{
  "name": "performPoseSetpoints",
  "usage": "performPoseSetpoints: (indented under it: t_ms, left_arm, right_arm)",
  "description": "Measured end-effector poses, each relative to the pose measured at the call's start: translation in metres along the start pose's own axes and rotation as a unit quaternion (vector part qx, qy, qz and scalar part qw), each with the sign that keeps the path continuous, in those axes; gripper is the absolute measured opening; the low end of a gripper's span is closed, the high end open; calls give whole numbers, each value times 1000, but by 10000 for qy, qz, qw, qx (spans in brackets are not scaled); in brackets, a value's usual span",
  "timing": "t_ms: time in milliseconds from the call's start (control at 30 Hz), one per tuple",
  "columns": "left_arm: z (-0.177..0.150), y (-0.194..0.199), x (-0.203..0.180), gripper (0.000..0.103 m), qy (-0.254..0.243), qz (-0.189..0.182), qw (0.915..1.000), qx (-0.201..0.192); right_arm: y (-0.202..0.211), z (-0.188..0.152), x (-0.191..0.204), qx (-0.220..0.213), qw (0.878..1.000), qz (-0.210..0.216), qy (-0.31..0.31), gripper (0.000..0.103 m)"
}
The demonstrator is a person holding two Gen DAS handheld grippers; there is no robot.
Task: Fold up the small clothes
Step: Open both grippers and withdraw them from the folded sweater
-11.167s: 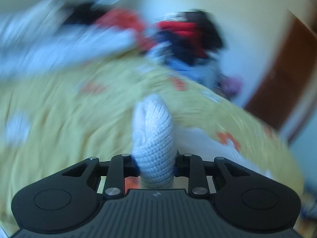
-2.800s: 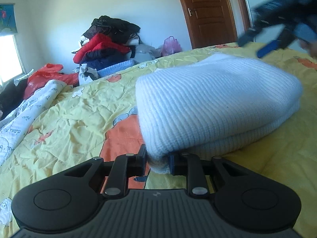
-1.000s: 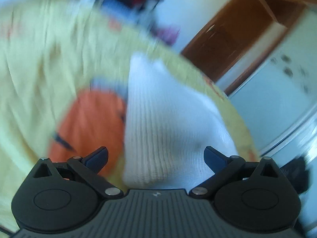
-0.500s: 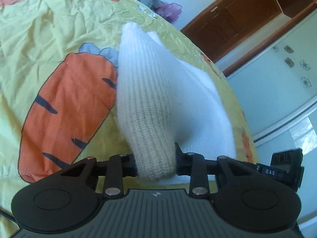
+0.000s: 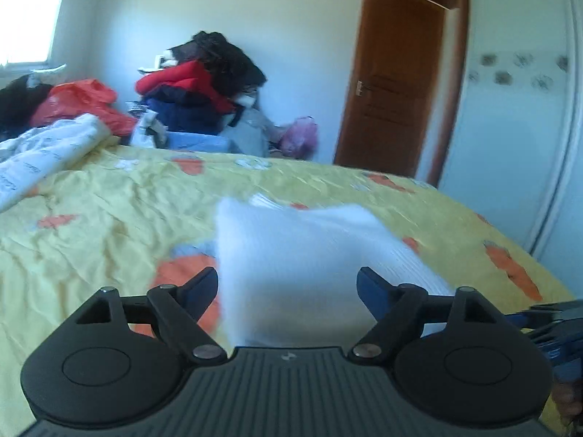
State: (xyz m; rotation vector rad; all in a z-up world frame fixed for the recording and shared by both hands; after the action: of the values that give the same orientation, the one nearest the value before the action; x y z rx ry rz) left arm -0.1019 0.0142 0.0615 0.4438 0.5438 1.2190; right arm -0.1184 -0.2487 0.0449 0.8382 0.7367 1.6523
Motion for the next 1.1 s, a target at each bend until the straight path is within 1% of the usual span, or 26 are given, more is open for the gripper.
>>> performPoseSetpoints:
  t_ms: [67,133,200,267,333,400,433,533,600,667,700,733,767,800,833,867,900,933,1000,1100]
  left_arm:
    - [-7,-9,-9,84,-59,74,10000,9]
    - [-14,-10,-16,84,-120,211,9996,-125]
    - [-20,-6,-20,84,-147,329,9988,-332]
    - [-26,-8,-20,84,-190,262,9989,-353]
    - [-33,-11,-22,84,-234,344,9990,-133]
    - [-38,-10,-27,84,-399,428,9982,-98]
    - [-41,-11,-28,84,-457,418,9981,-58]
    - [-47,-11,-29,84,-517,355,9976,277]
    - [-49,-14,-30,84,-562,310,9974,342]
    - [-51,-20,-34,84,-735,491,9955,343]
    - [-52,-27,-35,84,-836,665,9936,372]
    - [-53,-36,-35,84,-897,871,9909,508]
    - [-55,-43,-35,84,-885,980,9887,709]
    - [-55,-52,-32,85,-774,1025,9864,1022]
    - [-53,-55,-26,88,-524,890,9884,1116]
    - [-53,-56,-20,90,-337,826,9898,1109]
    - [-52,-59,-15,97,-196,829,9891,1198]
    - [-51,-60,-12,101,-137,831,9890,1217]
    - [-50,-63,-9,103,-76,817,9890,1234]
    - [-52,-67,-14,103,-181,936,9875,1254]
  right_arm:
    - [-12,-3,5,261,9994,-221,-109,97]
    - [-20,-2,12,434,9976,-493,-223,97]
    - [-24,-3,13,517,9964,-549,-393,98]
    - [-24,-4,17,465,9962,-538,-501,99]
    - [-23,-7,22,385,9961,-590,-522,100]
    - [-20,-6,27,321,9960,-625,-549,100]
    - [-19,-6,29,282,9963,-624,-528,100]
    - [-15,-7,35,82,9965,-701,-447,101]
    - [-18,-5,35,-45,9963,-767,-392,103]
    - [-26,-3,33,-87,9967,-758,-283,103]
    - [-34,-2,31,-43,9964,-811,-226,103]
    - [-42,-1,31,10,9957,-908,-196,103]
    - [-50,-1,30,62,9947,-1018,-160,102]
    - [-55,-3,30,7,9934,-1144,-92,102]
    - [-58,-6,33,-164,9919,-1256,49,102]
    - [-59,-7,34,-227,9923,-1219,58,103]
    - [-59,-6,34,-227,9923,-1214,35,103]
    - [-60,-6,33,-235,9923,-1212,20,103]
    - [-60,-6,32,-258,9928,-1171,-12,103]
    - [-63,-6,32,-286,9922,-1212,-32,103]
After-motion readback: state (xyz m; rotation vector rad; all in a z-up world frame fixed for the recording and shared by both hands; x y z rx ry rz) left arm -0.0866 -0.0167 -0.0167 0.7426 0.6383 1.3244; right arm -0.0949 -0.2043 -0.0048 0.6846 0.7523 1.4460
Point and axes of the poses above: each gripper's, at about its wrist camera, not at the fingertips, and y roughly against the way its jaws point, x to its left, z to its top, the point moved 1 cm from there along -y, roughly the way its jaws point, and after that the axes turned 12 degrees about x, right-handed, at the moved point
